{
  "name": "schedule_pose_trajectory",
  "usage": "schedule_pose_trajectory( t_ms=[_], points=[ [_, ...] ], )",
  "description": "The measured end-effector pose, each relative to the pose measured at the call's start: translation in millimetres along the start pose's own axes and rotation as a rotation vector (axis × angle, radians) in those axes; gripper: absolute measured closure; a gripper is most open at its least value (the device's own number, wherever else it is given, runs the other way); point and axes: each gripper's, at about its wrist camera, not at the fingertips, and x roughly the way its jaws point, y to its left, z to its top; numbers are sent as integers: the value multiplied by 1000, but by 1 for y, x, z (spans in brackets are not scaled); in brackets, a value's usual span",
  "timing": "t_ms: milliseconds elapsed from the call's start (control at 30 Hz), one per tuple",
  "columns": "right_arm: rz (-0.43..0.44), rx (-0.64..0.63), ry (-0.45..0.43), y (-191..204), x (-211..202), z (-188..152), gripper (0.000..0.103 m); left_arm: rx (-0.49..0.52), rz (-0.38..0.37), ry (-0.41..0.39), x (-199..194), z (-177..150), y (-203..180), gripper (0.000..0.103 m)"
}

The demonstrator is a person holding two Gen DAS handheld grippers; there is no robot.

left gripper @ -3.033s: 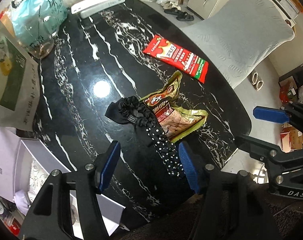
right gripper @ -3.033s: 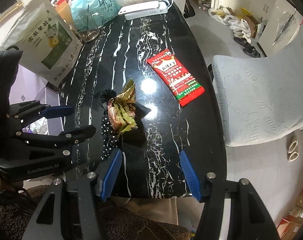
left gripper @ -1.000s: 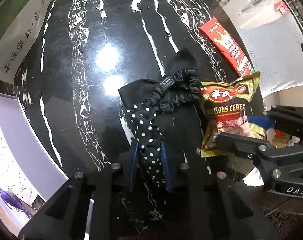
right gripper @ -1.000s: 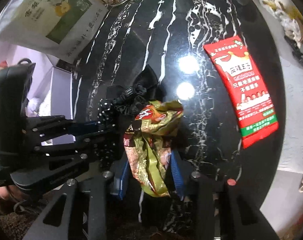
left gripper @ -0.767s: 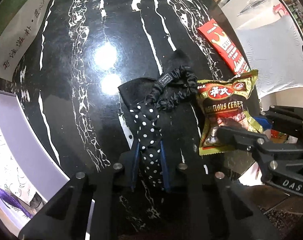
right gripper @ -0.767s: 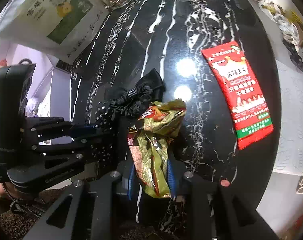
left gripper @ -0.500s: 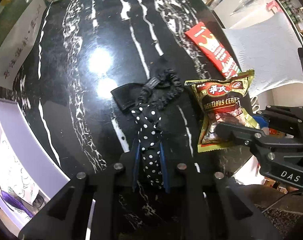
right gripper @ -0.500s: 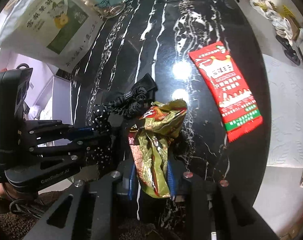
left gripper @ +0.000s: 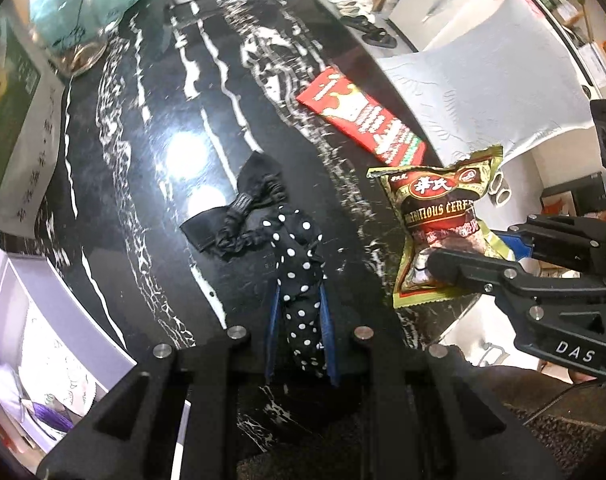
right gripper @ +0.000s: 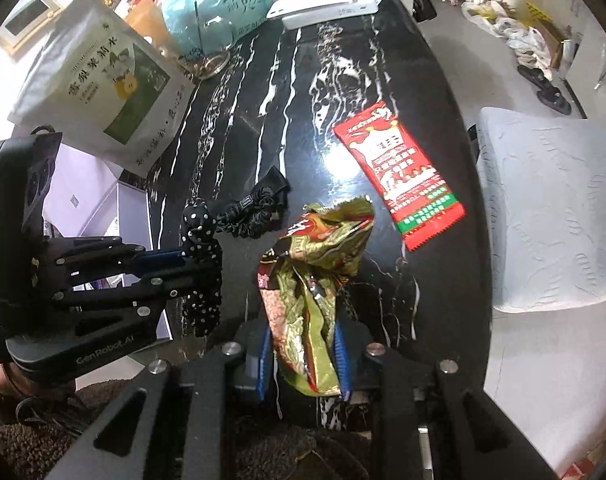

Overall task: Organize objects
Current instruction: 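Grasp the black polka-dot scrunchie with the left gripper while the right grasps the gold cereal bag, then carry the polka-dot scrunchie and cereal bag with both grippers to the gift box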

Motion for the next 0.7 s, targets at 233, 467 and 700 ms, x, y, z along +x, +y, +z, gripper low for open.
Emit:
schedule_pose_trajectory(
  t_ms=[233,467,700],
  points=[
    [5,-27,-40,9,-17,-3,78,29,10,-28,-7,11,-15,85],
    [22,-106,-35,32,-18,-3,78,-8,35,-53,-26,1,-6,86],
    [51,-217,-19,64,-12,4,78,-94,64,-87,-41,-18,16,86]
  ],
)
